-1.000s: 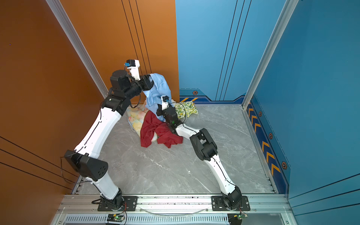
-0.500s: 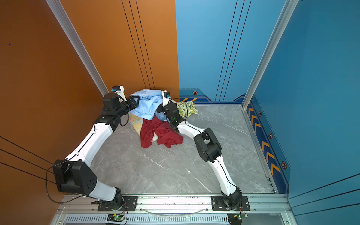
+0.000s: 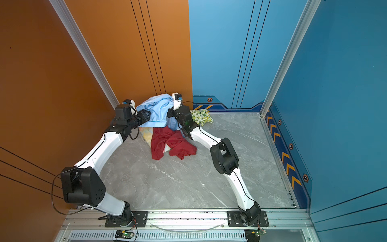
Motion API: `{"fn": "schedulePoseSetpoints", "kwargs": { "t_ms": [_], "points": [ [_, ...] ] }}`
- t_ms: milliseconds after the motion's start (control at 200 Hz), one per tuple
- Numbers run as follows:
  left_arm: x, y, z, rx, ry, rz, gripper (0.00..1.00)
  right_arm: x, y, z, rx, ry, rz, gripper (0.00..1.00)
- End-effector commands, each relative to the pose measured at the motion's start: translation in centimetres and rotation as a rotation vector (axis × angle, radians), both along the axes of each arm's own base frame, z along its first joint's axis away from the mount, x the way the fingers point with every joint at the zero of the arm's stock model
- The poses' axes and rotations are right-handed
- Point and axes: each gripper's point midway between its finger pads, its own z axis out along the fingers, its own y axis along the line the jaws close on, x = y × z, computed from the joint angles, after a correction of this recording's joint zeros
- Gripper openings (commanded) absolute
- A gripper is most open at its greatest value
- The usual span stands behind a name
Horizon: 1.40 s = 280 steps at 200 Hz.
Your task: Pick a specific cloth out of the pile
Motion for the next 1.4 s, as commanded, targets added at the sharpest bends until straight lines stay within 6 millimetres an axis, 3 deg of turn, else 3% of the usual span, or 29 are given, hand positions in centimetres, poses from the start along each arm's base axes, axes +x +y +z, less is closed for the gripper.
{"fn": "schedulePoseSetpoints", "kwargs": {
  "t_ms": [0,175,295,380,696,1076,1396],
  "points": [
    [-1.1,-0.5,-2.4,0.063,0.090,-0.027,0.67,-1.5,-2.4,10.2,0.111,-0.172,-0.010,0.00],
    [-1.6,-1.7,-3.5,0.089,0.136,-0.078,0.74,-2.1,-2.5,13.0,0.129,-0.213,0.002,0.00],
    [-2.1,-2.6,-3.7,0.127,0.160,-0.123,0.85,-2.6,-2.8,14.6,0.130,-0.239,0.002,0.00],
    [-2.4,-3.0,-3.8,0.163,0.186,-0.151,1.00,-2.8,-3.0,15.6,0.126,-0.246,0.001,0.00],
    [-3.8,-4.7,-2.5,0.249,0.173,-0.235,0.98,-3.4,-5.5,20.3,0.133,-0.290,-0.017,0.00],
    [-3.9,-5.4,-4.7,0.284,0.217,-0.248,0.98,-4.8,-7.7,24.7,0.142,-0.357,-0.050,0.00],
    [-4.4,-7.3,-6.3,0.306,0.229,-0.300,0.98,-4.9,-12.0,27.7,0.160,-0.385,-0.129,0.00]
  ]
}}
